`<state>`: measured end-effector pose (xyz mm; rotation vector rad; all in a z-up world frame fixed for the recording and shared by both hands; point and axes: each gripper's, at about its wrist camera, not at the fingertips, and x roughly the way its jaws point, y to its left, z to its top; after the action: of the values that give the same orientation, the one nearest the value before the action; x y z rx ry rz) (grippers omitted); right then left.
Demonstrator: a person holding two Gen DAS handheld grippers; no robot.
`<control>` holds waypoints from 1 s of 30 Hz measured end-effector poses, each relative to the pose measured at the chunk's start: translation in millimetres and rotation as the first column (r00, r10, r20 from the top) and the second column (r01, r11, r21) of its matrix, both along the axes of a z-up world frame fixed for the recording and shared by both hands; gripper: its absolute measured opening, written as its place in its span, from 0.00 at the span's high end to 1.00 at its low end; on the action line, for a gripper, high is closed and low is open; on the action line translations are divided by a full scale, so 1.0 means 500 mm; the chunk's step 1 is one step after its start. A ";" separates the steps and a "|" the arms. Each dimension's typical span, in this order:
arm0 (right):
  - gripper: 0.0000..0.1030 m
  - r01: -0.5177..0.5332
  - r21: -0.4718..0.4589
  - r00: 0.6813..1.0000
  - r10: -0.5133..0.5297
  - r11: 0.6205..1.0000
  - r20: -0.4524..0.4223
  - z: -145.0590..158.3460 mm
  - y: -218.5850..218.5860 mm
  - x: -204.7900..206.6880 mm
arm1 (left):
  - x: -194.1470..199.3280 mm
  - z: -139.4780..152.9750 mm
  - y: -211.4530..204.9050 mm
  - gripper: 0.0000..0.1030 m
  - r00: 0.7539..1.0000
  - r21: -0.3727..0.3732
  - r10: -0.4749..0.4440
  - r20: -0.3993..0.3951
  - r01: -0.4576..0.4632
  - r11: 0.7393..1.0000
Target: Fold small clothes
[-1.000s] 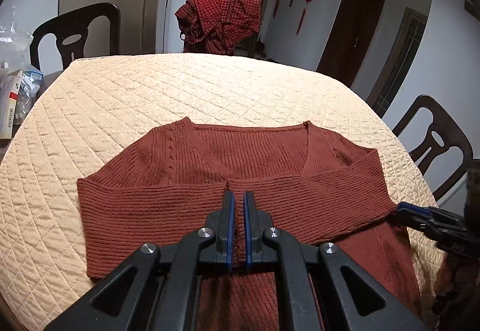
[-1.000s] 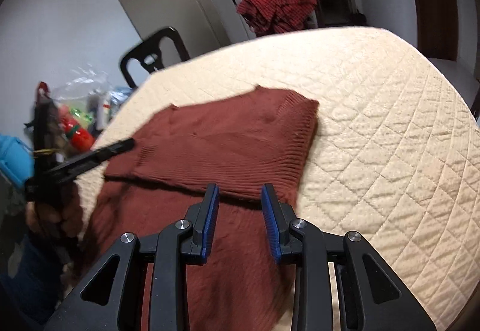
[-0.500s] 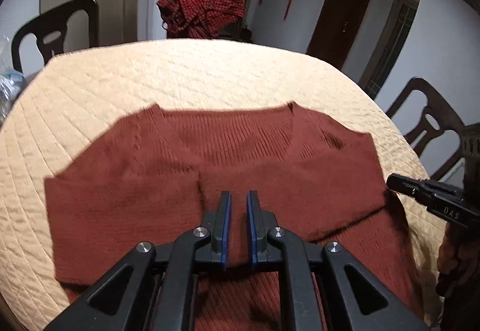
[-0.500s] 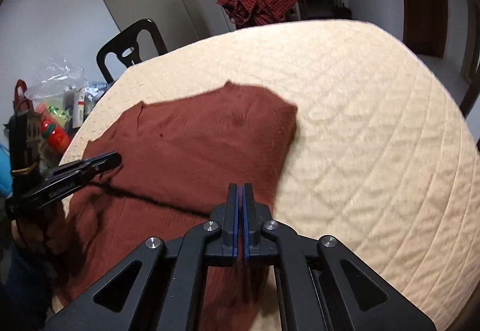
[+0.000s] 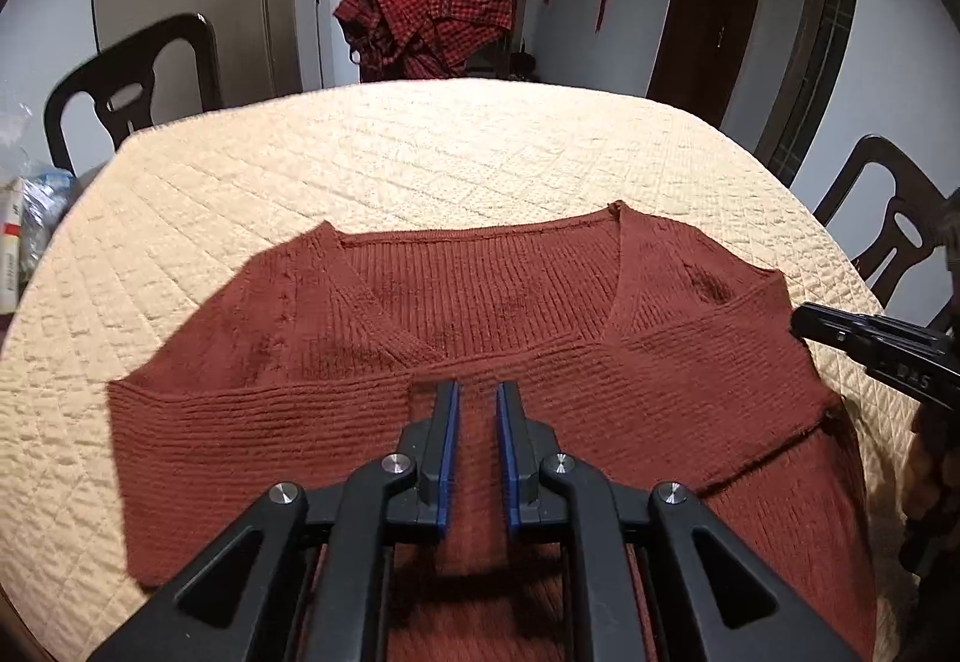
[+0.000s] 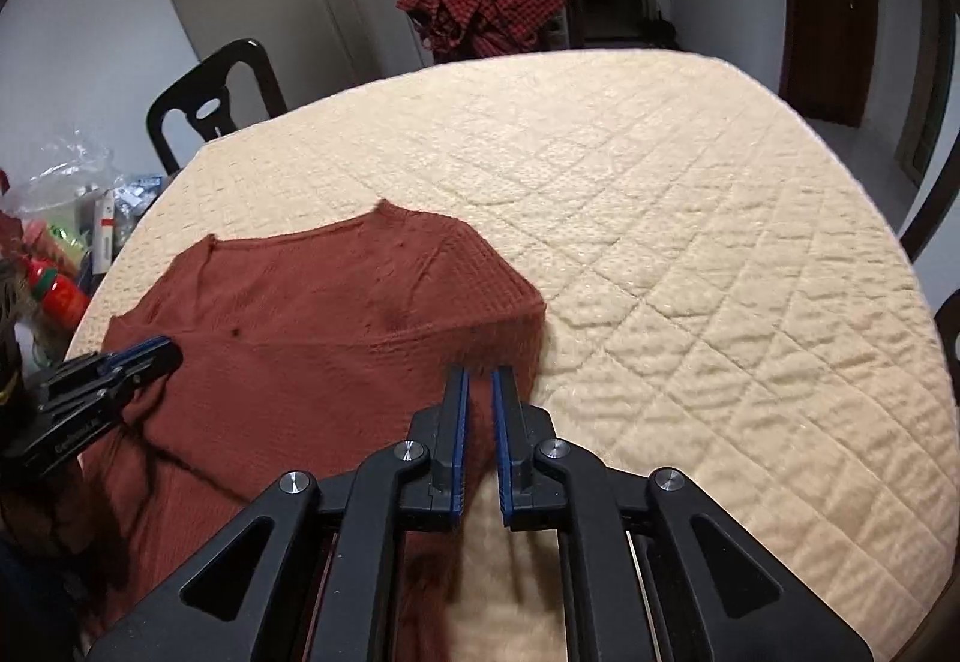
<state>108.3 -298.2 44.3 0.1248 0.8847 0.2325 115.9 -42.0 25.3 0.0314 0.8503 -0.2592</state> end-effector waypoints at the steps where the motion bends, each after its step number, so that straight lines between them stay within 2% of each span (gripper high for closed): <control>1: 0.93 -0.020 0.010 1.000 0.020 1.000 0.008 0.004 0.006 -0.020 | -0.013 0.007 0.001 0.86 1.000 0.012 0.004 0.015 -0.004 1.000; 5: 0.93 -0.070 -0.016 0.997 0.070 0.997 0.012 -0.006 0.029 -0.055 | -0.049 0.014 0.005 0.85 1.000 0.021 0.004 0.029 -0.005 1.000; 7: 0.93 -0.079 -0.040 0.997 0.079 0.996 0.000 -0.022 0.033 -0.060 | -0.057 0.007 0.008 0.84 1.000 0.045 0.008 0.030 -0.009 0.999; 9: 0.93 -0.073 -0.026 0.997 0.073 0.997 0.000 -0.031 0.025 -0.056 | -0.056 -0.009 0.013 0.81 1.000 0.060 0.016 0.018 -0.017 0.998; 12: 0.93 -0.064 -0.023 0.998 0.064 0.998 -0.008 -0.029 0.023 -0.053 | -0.053 -0.020 0.024 0.78 1.000 0.038 0.027 0.010 -0.027 0.999; 18: 0.93 -0.064 -0.032 0.998 0.065 0.997 0.015 -0.006 0.030 -0.068 | -0.066 -0.003 0.035 0.78 0.998 0.054 0.042 0.037 -0.044 0.998; 23: 0.93 -0.066 -0.017 0.998 0.066 0.998 0.015 -0.009 0.032 -0.068 | -0.074 -0.004 0.076 0.77 0.992 0.090 0.116 0.056 -0.121 0.989; 30: 0.92 -0.055 -0.012 0.998 0.055 0.998 -0.008 -0.026 0.025 -0.058 | -0.072 -0.022 0.148 0.75 0.976 0.093 0.216 0.027 -0.218 0.972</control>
<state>79.4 -285.5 31.3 0.0896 0.8976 0.2781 79.8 32.1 14.2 0.0299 0.8415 -0.0126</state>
